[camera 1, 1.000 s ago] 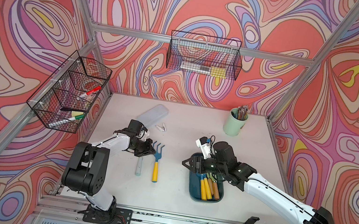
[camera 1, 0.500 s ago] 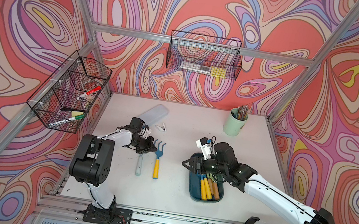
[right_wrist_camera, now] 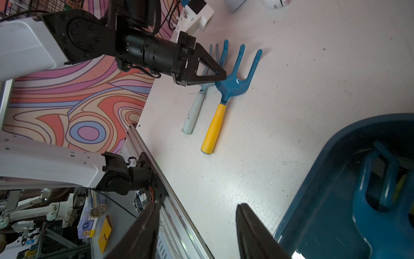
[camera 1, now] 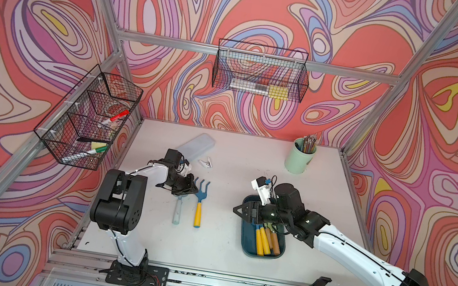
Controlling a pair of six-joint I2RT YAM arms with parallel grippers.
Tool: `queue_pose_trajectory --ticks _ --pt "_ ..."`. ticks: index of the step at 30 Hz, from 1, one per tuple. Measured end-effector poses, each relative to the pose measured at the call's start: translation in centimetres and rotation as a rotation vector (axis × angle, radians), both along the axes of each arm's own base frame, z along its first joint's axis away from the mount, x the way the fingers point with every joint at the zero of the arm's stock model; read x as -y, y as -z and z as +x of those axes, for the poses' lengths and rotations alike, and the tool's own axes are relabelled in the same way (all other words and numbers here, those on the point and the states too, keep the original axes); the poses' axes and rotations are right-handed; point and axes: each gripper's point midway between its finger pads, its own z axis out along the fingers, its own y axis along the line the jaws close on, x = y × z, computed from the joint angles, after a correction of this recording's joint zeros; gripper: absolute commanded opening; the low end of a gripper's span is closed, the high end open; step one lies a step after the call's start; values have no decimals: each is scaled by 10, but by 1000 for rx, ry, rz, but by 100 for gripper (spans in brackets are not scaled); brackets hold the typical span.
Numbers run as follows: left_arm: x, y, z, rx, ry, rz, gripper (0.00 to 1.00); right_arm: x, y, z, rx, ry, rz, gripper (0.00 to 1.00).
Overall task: Take the hand rake out of the storage box
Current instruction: Place the rake at the center of the board.
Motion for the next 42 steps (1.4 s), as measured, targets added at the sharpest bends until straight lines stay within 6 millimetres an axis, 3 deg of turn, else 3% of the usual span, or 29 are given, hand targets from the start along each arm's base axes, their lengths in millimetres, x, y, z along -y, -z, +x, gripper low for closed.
queue_pose_trajectory --ticks 14,27,31,38,42 --pt "-5 15 1 -46 -7 4 23 1 -4 -1 7 -1 9 56" --pt "-8 7 1 -53 13 29 27 4 0 0 2 15 -11 56" --pt "-4 -23 2 10 25 -7 28 17 16 3 -35 81 -103 57" --pt "1 -111 -4 235 42 -20 31 60 49 8 -98 227 -365 56" --pt "13 -128 -22 282 79 54 32 84 77 1 -159 265 -523 54"
